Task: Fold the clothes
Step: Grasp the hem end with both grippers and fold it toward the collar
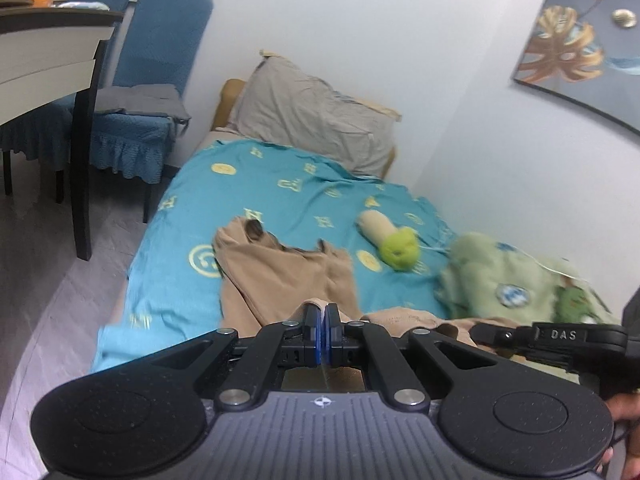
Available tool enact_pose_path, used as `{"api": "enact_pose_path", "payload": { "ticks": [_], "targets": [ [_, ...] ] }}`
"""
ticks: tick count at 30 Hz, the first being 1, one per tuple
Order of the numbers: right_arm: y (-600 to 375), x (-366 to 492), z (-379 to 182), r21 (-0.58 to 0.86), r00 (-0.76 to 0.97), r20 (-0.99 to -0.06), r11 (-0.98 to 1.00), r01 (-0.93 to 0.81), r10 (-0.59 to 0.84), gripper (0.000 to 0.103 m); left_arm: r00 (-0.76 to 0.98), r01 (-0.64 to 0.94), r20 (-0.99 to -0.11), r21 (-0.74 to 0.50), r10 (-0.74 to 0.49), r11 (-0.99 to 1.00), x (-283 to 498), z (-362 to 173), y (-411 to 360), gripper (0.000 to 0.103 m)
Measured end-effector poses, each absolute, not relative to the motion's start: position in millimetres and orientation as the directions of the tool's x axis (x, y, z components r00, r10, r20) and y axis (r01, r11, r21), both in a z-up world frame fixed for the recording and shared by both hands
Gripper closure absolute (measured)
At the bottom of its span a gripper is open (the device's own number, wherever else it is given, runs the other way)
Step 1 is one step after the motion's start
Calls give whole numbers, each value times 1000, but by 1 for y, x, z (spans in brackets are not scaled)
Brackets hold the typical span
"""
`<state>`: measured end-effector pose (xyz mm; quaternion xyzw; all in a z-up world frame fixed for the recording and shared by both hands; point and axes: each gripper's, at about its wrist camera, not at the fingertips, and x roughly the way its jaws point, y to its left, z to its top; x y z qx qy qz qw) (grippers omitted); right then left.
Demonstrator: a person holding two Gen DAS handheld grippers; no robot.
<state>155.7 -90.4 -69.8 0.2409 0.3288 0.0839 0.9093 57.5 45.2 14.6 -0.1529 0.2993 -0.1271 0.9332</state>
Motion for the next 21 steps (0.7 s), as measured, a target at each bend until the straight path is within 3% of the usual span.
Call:
{"api": "enact_pose_path", "payload": {
  "ticks": [9,14,21],
  "targets": [
    [-90,257,-163,456,716,-647,886,87,263,93,778,111,-573,-282,-260,953,170,-79,38,101],
    [-77,285,-208,346,674,-715,931,114,184,93,721,107,-651,-236,-239,966,202,-127,32,100],
    [-74,292,-224,320,669,-723,941,107,170,92,675,101,-707,-197,-212,975,218,-156,29,96]
  ]
}}
